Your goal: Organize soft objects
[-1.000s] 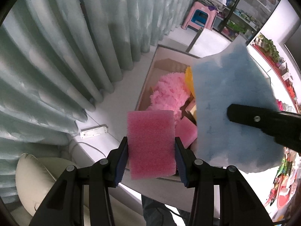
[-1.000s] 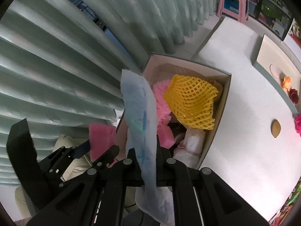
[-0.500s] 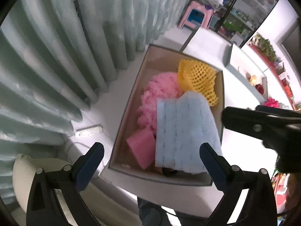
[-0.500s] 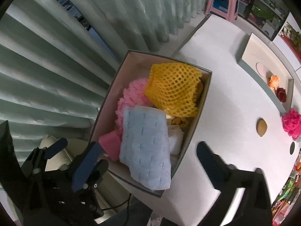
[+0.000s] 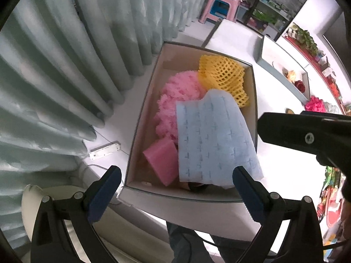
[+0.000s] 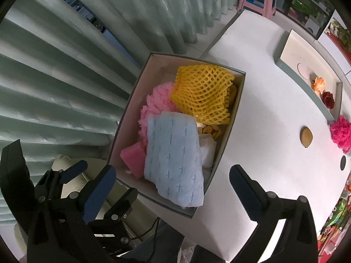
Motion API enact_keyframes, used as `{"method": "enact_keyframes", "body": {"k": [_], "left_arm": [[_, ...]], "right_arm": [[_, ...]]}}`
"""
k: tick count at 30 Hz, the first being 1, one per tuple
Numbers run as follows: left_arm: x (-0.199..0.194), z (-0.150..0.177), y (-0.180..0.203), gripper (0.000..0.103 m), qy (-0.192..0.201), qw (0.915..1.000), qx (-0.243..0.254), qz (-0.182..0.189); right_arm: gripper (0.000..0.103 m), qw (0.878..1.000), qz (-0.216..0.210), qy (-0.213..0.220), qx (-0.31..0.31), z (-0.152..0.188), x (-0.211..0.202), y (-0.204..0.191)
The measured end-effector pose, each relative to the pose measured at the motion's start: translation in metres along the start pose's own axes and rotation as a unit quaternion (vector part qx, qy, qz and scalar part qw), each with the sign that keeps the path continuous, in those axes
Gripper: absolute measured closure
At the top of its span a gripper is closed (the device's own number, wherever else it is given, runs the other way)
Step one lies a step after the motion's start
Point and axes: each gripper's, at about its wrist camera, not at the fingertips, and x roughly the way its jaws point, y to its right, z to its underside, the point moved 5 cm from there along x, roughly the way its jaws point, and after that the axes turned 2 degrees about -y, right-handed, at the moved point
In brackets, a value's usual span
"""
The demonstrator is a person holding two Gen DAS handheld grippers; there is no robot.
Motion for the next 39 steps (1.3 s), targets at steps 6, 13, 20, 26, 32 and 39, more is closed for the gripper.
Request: {"method": "enact_keyframes", "body": {"k": [6,13,20,26,32,39], "left_arm": [[-0.002,-0.002,-0.008,0.001,0.004,0.9998,-0.007,-0.017],[-0.002,-0.002,-0.015,0.001,0.002,0.9998,-0.008,-0.019],[-0.002,-0.001,-0.015,0.001,0.003,0.9998,-0.007,-0.02],[-0.001,0.001,-0.019,0.001,0.006,0.9996,0.0,-0.027],[-0.002,-0.001,-0.021,0.001,0.008,0.9997,0.006,-0.022],[-0.004,-0.005,-0.026,0.001,0.011,0.9995,0.017,-0.023]], "right_arm": [[0.0,1.0,0.003,-0.001,-0.002,0.0,0.0,-0.002],[0.0,1.0,0.006,-0.001,-0.004,0.0,-0.001,-0.004],[0.0,1.0,0.015,-0.005,-0.01,0.001,0.0,-0.008],[0.0,1.0,0.022,-0.005,-0.013,0.001,-0.001,-0.012],[0.0,1.0,0.027,-0.004,-0.016,0.002,-0.001,-0.017],[0.0,0.999,0.032,-0.002,-0.013,0.001,-0.001,-0.022]]}}
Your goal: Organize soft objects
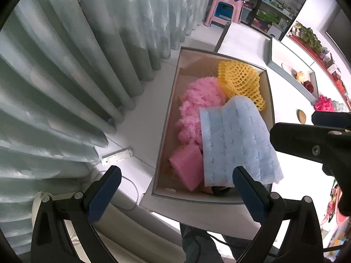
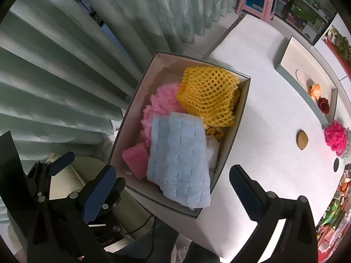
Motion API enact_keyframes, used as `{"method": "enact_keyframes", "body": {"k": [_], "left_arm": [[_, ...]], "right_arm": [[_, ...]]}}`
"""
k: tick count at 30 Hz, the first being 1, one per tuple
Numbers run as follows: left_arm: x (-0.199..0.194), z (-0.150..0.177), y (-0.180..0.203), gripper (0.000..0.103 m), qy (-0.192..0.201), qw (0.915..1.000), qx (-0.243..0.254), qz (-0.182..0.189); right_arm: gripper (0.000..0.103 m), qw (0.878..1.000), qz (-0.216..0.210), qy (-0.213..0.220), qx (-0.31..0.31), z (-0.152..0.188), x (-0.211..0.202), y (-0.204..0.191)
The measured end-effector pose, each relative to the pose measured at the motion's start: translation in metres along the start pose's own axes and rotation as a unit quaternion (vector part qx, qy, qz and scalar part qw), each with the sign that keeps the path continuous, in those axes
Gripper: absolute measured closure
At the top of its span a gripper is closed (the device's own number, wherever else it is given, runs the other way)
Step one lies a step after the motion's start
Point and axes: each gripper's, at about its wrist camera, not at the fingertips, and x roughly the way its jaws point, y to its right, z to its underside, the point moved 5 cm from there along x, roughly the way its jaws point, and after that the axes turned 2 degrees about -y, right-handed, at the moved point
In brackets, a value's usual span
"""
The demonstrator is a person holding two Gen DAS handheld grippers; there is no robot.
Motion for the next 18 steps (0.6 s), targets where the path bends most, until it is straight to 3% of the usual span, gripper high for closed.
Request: {"method": "enact_keyframes", "body": {"k": [11,18], "left_arm": [[0.003,-0.006,-0.01,0.001,-0.002,1.0,0.007,0.001],[0.009,-0.009,-0.017,0.001,-0.007,0.9996,-0.006,0.026]], "right_arm": [[0.0,1.0,0.006,0.001,0.002,-0.005,0.001,-0.008],[0.0,1.0,0.01,-0.002,0.006,-0.007,0.005,-0.012]]}}
